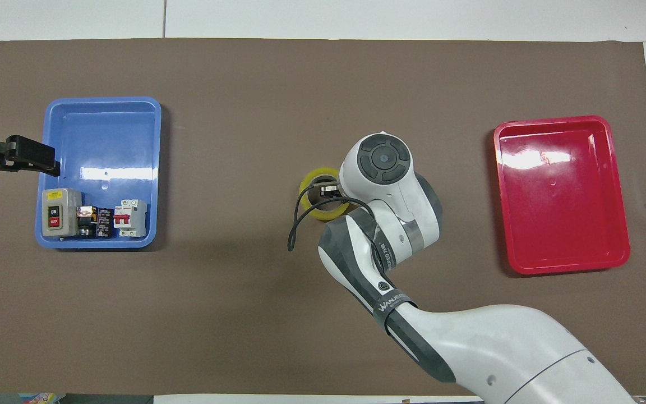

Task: Place and move tape with both arms
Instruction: 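Carry the tape with the right gripper and lower it into the red tray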

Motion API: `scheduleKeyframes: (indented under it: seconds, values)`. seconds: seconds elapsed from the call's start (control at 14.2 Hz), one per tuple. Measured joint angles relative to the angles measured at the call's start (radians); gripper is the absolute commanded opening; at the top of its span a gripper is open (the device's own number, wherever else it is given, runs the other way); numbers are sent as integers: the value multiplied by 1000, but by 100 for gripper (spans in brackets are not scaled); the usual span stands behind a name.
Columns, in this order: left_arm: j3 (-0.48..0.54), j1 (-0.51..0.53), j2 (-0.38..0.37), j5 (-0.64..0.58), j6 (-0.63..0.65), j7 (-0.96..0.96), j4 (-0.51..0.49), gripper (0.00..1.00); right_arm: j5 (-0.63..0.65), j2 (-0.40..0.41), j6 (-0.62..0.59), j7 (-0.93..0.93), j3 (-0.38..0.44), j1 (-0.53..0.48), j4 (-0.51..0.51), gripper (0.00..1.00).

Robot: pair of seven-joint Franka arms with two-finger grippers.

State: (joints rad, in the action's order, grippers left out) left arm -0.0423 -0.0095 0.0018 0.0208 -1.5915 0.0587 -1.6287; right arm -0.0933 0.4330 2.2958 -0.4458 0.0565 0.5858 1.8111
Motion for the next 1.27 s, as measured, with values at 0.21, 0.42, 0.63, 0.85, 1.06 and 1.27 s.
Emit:
scheduleKeyframes:
  seconds: [0.21, 0.42, 0.63, 0.85, 1.06, 1.27]
  values:
    - [-1, 0, 0, 0, 0, 0, 0, 100, 0, -4, -7, 0, -5, -1, 0, 0]
    - [0, 4, 0, -1, 0, 0, 0, 100, 2, -22, -102, 6, 6, -25, -51, 0]
    - [3, 6, 0, -1, 0, 0, 0, 100, 4, -112, -268, 129, 11, -142, -88, 0]
    - [3, 6, 0, -1, 0, 0, 0, 100, 11, -206, -442, 369, 18, -347, -86, 0]
    - [3, 6, 0, -1, 0, 0, 0, 100, 43, -217, -463, 635, 20, -553, -76, 0]
    - [3, 6, 0, -1, 0, 0, 0, 100, 118, -208, -402, 736, 19, -650, -44, 0]
